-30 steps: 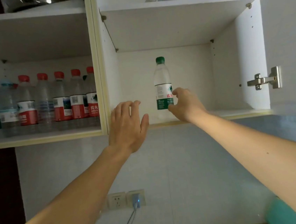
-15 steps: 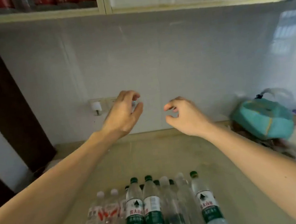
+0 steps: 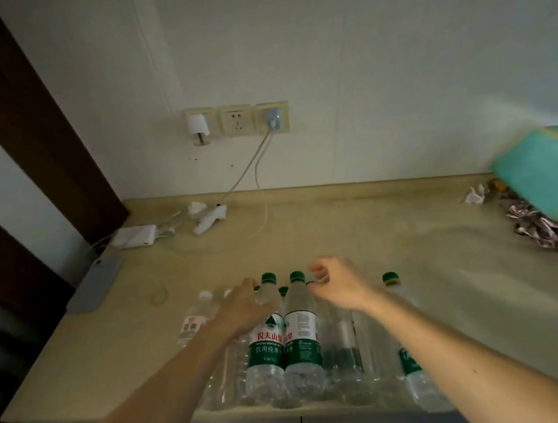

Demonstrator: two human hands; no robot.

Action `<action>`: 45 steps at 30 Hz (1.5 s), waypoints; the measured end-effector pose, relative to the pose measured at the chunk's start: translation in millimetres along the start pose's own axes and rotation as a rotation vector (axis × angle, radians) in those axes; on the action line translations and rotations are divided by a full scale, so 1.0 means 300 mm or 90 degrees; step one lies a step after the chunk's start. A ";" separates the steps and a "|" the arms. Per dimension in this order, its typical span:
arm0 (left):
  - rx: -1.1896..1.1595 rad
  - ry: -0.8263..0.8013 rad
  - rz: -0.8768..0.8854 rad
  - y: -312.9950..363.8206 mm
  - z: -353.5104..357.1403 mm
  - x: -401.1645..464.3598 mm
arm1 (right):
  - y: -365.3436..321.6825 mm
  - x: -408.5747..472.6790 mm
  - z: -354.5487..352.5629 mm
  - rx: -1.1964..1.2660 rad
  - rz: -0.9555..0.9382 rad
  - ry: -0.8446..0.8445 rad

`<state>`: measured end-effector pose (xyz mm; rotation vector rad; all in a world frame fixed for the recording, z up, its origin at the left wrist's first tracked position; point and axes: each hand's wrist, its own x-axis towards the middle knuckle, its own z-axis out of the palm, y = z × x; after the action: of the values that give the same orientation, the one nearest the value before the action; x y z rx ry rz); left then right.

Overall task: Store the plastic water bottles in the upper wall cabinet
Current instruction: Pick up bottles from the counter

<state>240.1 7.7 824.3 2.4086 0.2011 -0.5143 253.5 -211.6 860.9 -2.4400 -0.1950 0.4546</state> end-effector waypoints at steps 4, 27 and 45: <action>-0.085 -0.013 -0.028 -0.039 0.037 0.031 | -0.006 0.097 0.048 -0.024 -0.020 -0.003; -0.327 -0.114 0.014 -0.093 -0.026 0.102 | 0.005 0.338 0.048 0.011 0.047 -0.100; -0.296 0.162 0.260 0.036 -0.277 0.337 | -0.151 0.305 -0.180 0.053 -0.050 0.282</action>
<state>360.9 53.5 847.5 1.9752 -0.0609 0.0302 357.3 -184.2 903.7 -2.3723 -0.0789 -0.1151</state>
